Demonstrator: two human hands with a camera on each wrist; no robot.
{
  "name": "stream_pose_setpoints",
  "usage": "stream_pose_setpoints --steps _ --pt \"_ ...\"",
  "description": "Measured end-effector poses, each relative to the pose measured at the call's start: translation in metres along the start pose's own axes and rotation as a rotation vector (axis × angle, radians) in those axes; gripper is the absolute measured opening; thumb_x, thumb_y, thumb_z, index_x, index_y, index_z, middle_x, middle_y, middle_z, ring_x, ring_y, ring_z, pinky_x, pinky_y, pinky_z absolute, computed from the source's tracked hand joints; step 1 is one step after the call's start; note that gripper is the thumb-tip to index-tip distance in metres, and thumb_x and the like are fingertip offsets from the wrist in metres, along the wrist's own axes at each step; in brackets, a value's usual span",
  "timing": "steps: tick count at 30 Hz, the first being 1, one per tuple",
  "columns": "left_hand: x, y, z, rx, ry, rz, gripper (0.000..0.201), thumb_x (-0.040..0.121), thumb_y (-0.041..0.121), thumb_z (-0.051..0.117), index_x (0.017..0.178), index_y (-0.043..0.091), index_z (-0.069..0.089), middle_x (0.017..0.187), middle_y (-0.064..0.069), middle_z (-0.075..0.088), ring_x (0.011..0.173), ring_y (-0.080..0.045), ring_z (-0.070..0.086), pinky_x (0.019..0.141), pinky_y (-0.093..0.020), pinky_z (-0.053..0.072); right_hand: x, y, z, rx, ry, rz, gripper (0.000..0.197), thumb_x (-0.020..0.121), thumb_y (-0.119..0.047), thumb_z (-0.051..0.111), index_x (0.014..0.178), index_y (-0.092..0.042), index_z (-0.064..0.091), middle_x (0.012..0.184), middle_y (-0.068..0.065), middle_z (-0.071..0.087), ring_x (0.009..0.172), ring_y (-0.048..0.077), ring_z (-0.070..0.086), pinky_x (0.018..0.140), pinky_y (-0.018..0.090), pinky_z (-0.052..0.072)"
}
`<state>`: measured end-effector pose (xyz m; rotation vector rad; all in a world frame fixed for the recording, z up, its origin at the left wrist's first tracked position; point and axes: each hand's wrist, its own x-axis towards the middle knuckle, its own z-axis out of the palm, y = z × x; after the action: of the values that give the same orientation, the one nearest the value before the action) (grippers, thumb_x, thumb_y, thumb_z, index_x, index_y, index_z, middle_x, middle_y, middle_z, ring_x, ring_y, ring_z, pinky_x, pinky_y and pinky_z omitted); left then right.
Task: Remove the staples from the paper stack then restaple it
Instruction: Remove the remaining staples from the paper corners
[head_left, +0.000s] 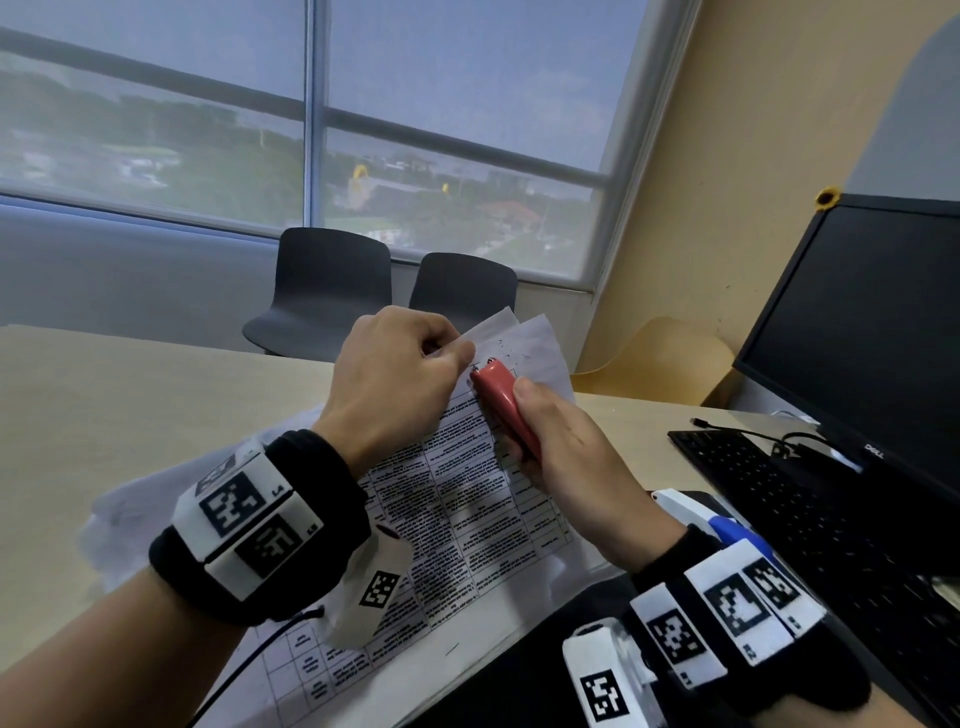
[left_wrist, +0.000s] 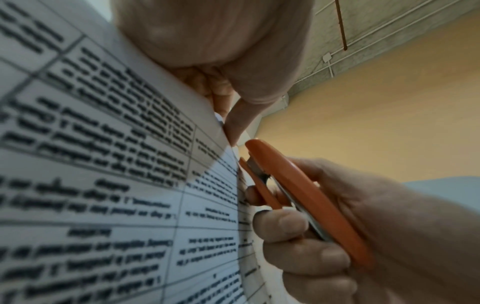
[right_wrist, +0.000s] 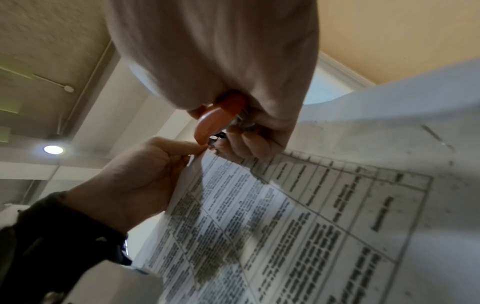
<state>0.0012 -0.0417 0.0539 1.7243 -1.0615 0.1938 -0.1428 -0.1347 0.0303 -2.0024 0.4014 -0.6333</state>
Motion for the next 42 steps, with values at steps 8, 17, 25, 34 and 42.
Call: stream_pose_setpoints --steps 8,17,25,34,42 --pt "-0.007 0.003 0.006 0.086 0.11 0.154 0.022 0.091 0.031 0.064 0.076 0.019 0.075 0.06 0.009 0.063 0.061 -0.019 0.059 0.06 -0.031 0.046 -0.004 -0.005 0.008 -0.049 0.086 -0.032 0.042 0.103 -0.055 0.027 0.083 -0.029 0.053 0.069 -0.004 0.052 0.061 0.01 0.046 0.061 0.03 0.036" --pt "-0.003 0.0 0.001 -0.046 0.08 0.065 0.024 0.089 0.03 0.065 0.07 0.021 0.074 0.056 0.008 0.062 0.059 -0.015 0.058 0.059 -0.028 0.045 0.003 0.01 0.014 0.198 -0.026 -0.027 0.042 0.105 -0.045 0.026 0.11 -0.013 0.052 0.076 0.003 0.049 0.065 0.011 0.047 0.062 0.023 0.046" --pt "-0.001 0.004 -0.006 -0.17 0.052 -0.033 0.021 0.087 0.03 0.065 0.074 0.02 0.079 0.066 0.001 0.072 0.07 -0.022 0.07 0.07 -0.044 0.059 0.007 0.01 0.01 0.222 -0.062 -0.071 0.046 0.103 -0.043 0.029 0.113 -0.003 0.048 0.079 0.002 0.053 0.066 0.009 0.05 0.062 0.018 0.046" --pt "-0.001 0.006 -0.004 -0.186 0.066 -0.097 0.023 0.089 0.029 0.066 0.072 0.018 0.078 0.066 0.0 0.072 0.071 -0.023 0.069 0.072 -0.044 0.059 0.009 0.004 0.01 0.219 -0.045 -0.076 0.039 0.104 -0.043 0.032 0.109 -0.01 0.052 0.079 0.004 0.053 0.067 0.012 0.049 0.066 0.03 0.046" --pt "-0.002 0.003 0.001 -0.149 0.066 -0.112 0.026 0.092 0.031 0.065 0.073 0.018 0.077 0.069 0.005 0.072 0.074 -0.018 0.069 0.074 -0.046 0.059 0.007 0.004 0.006 0.204 -0.035 -0.035 0.047 0.104 -0.043 0.032 0.112 -0.002 0.054 0.075 0.004 0.052 0.06 0.007 0.046 0.057 0.019 0.043"
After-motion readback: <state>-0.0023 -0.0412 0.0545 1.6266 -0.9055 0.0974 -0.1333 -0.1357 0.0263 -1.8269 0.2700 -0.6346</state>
